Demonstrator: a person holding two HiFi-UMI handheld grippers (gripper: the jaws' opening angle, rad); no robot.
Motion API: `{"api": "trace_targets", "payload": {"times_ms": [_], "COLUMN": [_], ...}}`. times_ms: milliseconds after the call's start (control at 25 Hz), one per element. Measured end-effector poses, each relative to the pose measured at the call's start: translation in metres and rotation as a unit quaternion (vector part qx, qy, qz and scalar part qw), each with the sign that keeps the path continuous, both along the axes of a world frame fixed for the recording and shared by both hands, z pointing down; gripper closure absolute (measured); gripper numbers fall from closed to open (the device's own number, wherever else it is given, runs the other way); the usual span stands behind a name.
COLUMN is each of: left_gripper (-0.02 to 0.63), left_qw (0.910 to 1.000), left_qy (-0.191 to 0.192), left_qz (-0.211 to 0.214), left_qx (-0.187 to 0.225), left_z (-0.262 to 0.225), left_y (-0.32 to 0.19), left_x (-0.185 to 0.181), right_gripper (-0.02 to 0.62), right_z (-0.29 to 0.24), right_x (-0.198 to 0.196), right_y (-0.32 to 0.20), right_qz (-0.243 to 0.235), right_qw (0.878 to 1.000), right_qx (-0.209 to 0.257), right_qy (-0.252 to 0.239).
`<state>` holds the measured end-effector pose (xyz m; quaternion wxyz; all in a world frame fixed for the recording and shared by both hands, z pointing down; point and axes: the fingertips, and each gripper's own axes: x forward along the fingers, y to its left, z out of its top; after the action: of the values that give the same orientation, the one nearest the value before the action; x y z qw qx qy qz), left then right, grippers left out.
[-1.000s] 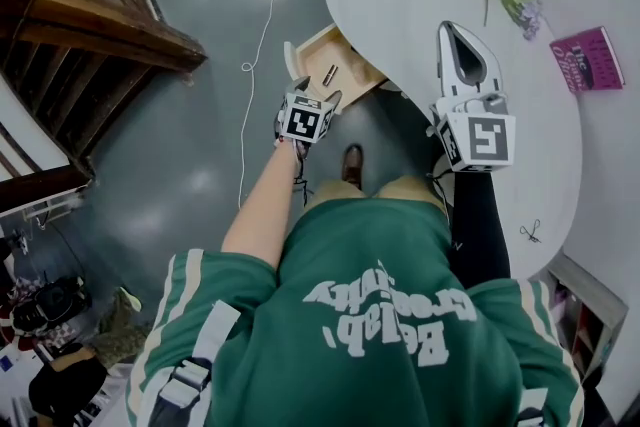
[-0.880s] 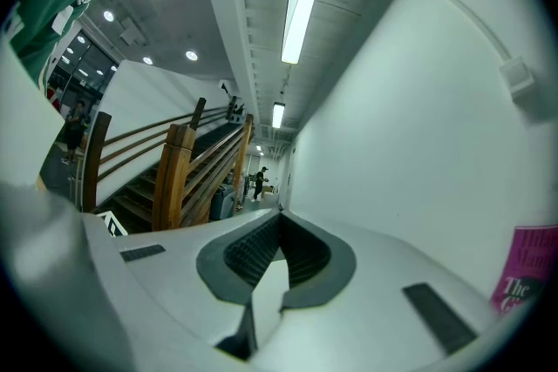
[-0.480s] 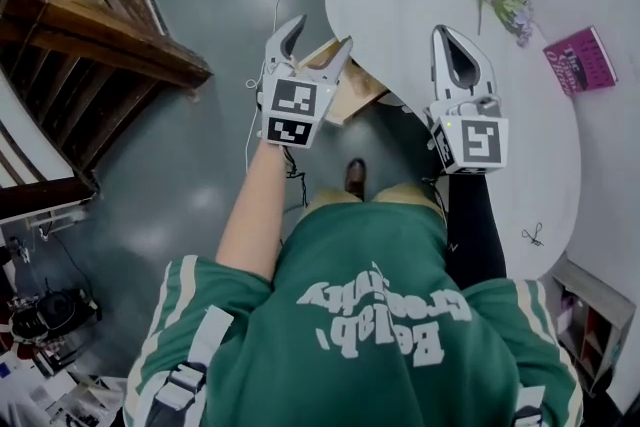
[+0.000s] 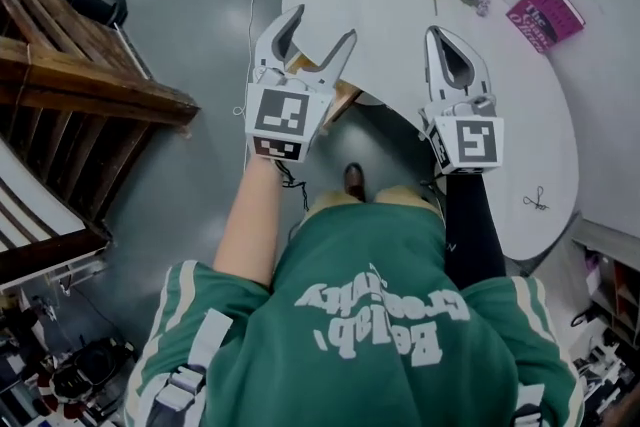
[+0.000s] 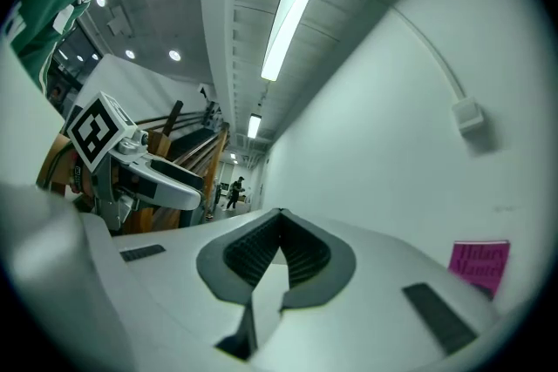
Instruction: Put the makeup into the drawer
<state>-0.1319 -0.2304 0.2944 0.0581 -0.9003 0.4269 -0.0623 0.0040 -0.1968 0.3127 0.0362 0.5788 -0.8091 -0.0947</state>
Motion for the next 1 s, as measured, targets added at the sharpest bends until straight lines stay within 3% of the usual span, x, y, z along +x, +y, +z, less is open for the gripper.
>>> {"api": "trace_targets", "payload": {"times_ms": [280,560,1000], "left_gripper": [0.279,0.279,0.279], "left_qw": [0.9952,0.9818,0.9372], "left_qy": [0.013,0.016,0.010], "left_qz": [0.097,0.189,0.348], "left_qx": [0.008,0.014,-0.007], "left_z": [-0.015,-0.026,0.000], "left_y": [0.048,0.114,0.237], "left_x": [0.106,0.219,0.402], "right_gripper": [0.586,0.586,0.586], "right_z": [-0.010,-0.018,-0.010], "right_x": [0.096,0.195,0.360], "right_y": [0.061,0.142,0.298], "right_qz": [0.082,0.164,0.332], "right_qw": [0.997,0.986,0.943], "right_qx": [0.011,0.015,0.007], "right_qy": [-0.002,0.002,-0.006]}}
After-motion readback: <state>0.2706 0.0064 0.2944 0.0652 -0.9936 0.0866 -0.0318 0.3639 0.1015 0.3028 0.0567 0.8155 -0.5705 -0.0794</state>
